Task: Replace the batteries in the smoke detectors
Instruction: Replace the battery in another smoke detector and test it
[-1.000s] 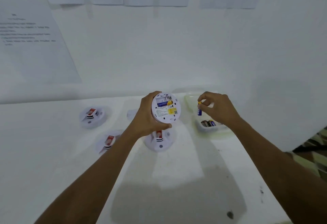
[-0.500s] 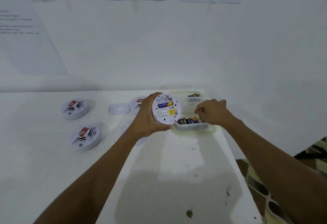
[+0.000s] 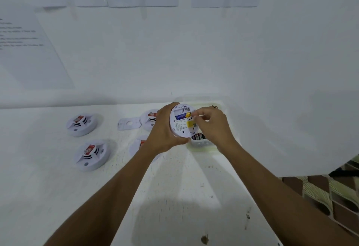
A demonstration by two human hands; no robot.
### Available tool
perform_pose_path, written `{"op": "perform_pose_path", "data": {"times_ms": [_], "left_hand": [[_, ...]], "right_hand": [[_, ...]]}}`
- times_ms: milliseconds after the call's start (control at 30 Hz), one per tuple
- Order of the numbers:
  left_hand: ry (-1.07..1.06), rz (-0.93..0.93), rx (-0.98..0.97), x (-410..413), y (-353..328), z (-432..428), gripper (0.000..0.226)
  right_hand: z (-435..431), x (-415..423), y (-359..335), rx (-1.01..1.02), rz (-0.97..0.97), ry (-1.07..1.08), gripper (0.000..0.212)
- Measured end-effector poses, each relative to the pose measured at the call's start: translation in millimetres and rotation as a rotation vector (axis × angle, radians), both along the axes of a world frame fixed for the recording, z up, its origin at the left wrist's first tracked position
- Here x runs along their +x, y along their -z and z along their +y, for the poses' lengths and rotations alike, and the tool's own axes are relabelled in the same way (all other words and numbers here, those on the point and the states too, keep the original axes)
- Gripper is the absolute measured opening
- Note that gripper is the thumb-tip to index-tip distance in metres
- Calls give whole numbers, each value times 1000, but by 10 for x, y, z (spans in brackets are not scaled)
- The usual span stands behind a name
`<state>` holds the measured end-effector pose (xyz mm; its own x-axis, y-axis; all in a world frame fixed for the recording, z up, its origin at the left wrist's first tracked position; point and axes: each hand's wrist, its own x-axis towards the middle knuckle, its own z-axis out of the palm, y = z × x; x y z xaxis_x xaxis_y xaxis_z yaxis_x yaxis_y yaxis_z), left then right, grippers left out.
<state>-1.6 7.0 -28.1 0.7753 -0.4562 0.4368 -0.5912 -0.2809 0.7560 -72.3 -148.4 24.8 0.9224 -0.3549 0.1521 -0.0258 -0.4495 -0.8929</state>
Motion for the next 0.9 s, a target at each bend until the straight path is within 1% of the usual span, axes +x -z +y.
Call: {"op": "perform_pose_path", "data": {"times_ms": [133,333,700,900], "left_hand": [[-9,22,21,45,122,-17,87],[8,19,-6,58,78,-33,83],[22,-75,14,10,-45,-101,76],[30,-70,17,44,-12,-139,86]], "right_hand": [[128,-11,-13,213,65,72,18],[171,16,-59,383,119,116,17],[117,7,-5,451,56,166,12],[74,18,48,443,33,167,11]]}}
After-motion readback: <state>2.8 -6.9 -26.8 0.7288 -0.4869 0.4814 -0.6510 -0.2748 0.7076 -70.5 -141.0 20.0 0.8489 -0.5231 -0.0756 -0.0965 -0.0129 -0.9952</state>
